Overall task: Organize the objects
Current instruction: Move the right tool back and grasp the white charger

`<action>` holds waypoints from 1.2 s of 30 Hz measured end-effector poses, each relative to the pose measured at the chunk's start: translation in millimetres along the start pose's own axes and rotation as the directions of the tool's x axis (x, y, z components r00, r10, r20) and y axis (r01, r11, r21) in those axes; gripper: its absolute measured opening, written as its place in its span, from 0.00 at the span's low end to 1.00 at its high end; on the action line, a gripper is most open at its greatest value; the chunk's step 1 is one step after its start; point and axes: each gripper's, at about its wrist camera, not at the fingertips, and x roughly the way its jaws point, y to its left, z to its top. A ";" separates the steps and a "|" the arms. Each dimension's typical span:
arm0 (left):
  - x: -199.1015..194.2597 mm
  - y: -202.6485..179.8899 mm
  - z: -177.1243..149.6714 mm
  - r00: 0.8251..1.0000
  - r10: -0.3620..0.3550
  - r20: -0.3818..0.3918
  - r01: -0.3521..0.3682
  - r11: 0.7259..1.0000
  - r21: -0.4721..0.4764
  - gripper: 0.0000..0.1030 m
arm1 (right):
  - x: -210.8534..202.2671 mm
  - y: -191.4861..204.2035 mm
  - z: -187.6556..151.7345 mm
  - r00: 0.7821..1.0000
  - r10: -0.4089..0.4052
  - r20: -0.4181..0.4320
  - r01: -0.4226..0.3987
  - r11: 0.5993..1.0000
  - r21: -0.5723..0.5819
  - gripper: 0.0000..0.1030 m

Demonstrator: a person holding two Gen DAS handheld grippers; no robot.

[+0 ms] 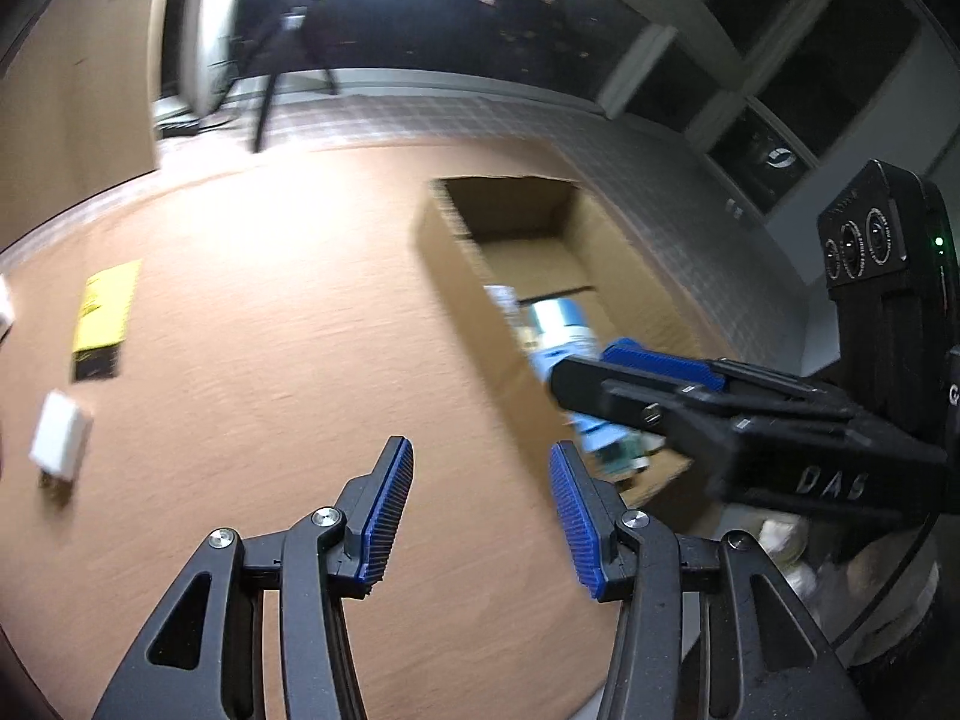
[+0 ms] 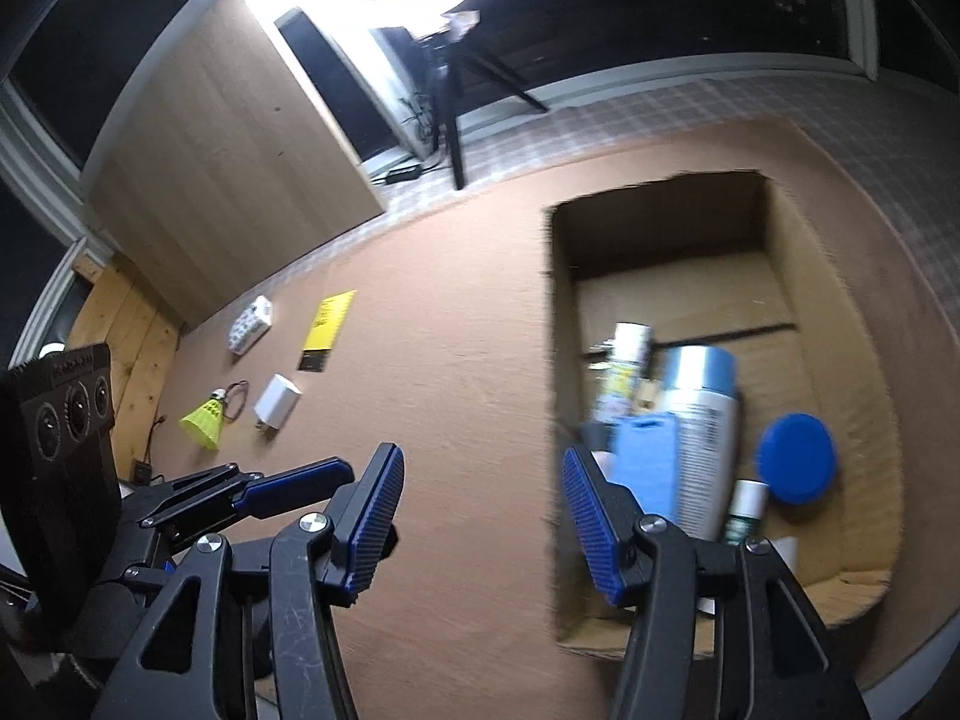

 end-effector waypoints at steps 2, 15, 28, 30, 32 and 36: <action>-9.5 19.6 -4.6 1.000 0.022 0.007 -0.022 0.999 -0.030 0.49 | 9.5 12.4 2.0 1.000 0.013 -0.011 -0.013 1.000 -0.008 0.50; -65.3 157.3 -34.7 0.986 0.164 0.005 -0.161 0.972 -0.171 0.49 | 78.2 92.9 12.3 0.993 0.087 -0.076 -0.089 0.996 -0.028 0.53; -60.3 229.6 -24.4 0.988 0.152 -0.028 -0.154 0.966 -0.207 0.49 | 146.6 144.4 25.3 0.972 0.169 -0.163 -0.169 0.985 0.013 0.53; -55.7 235.0 -21.3 0.990 0.139 -0.031 -0.142 0.967 -0.211 0.49 | 154.4 148.7 27.2 0.972 0.160 -0.170 -0.161 0.987 0.008 0.53; -50.1 239.4 -18.0 0.988 0.152 -0.041 -0.157 0.968 -0.197 0.49 | 161.0 152.2 28.6 0.973 0.151 -0.176 -0.153 0.988 0.002 0.53; -39.5 240.8 -11.3 0.982 0.175 -0.064 -0.183 0.972 -0.148 0.49 | 175.6 156.5 32.7 0.968 0.153 -0.199 -0.155 0.988 0.006 0.52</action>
